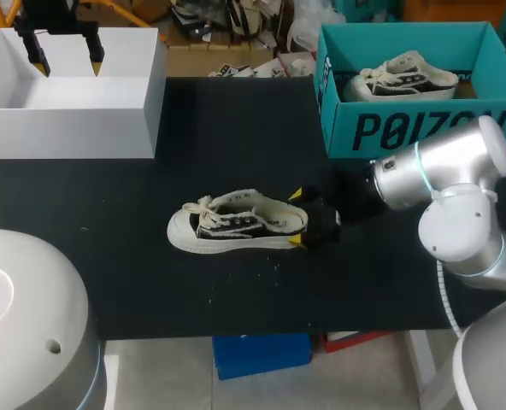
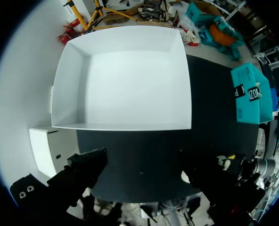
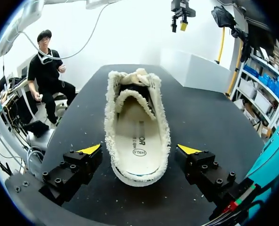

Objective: Take the shoe out of the shoebox, open the shoe tongue, remove and reinsert the insole, then place the shoe into the shoebox

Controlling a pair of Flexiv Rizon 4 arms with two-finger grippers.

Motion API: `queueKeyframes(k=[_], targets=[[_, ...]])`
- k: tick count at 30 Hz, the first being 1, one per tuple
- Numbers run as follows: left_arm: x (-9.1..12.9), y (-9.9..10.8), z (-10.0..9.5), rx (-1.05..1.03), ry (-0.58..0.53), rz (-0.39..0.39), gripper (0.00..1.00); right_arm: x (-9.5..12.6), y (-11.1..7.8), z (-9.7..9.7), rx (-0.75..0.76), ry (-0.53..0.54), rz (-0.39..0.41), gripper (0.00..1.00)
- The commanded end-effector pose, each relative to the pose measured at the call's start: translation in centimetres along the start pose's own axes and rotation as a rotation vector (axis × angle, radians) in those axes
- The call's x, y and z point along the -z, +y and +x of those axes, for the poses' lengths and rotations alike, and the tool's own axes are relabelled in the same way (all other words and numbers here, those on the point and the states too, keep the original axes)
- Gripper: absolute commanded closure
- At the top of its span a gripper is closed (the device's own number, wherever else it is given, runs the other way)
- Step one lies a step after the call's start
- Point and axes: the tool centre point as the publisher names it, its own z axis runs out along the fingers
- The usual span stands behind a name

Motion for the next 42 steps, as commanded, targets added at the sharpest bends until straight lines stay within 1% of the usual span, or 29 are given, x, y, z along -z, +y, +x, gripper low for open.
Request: queueKeyframes(k=[1, 11, 25, 29, 30, 31, 32, 38, 40, 42], targets=[[0.0, 0.0, 0.1, 0.001, -0.002, -0.001, 0.00, -1.2, -0.7, 0.1, -0.007, -0.004, -0.065, 0.00], [0.0, 0.0, 0.1, 0.001, -0.002, -0.001, 0.00, -2.0, -1.4, -0.1, -0.025, 0.003, -0.080, 0.00], [0.0, 0.0, 0.1, 0.001, -0.002, -0.001, 0.00, -2.7, -1.0, -0.4, -0.013, 0.036, -0.066, 0.00], [0.0, 0.0, 0.1, 0.001, -0.002, -0.001, 0.00, -3.3, -1.1, -0.3, -0.013, 0.067, -0.052, 0.00], [0.0, 0.0, 0.1, 0.001, -0.002, -0.001, 0.00, -3.4, -1.1, -0.3, -0.013, 0.069, -0.037, 0.53], [0.0, 0.0, 0.1, 0.001, -0.002, -0.001, 0.00, -3.5, -1.2, -0.3, -0.014, 0.070, -0.031, 0.83], [0.0, 0.0, 0.1, 0.001, -0.002, -0.001, 0.00, -3.5, -1.2, -0.3, -0.014, 0.070, -0.031, 1.00], [0.0, 0.0, 0.1, 0.001, -0.002, -0.001, 0.00, -3.5, -1.2, -0.3, -0.014, 0.070, -0.031, 1.00], [0.5, 0.4, 0.7, 0.009, -0.056, 0.032, 0.00, -3.5, -1.2, -0.3, -0.014, 0.070, -0.031, 1.00], [1.0, 0.9, 1.6, 0.034, -0.079, 0.040, 0.00, -3.5, -1.2, -0.3, -0.014, 0.070, -0.031, 1.00]])
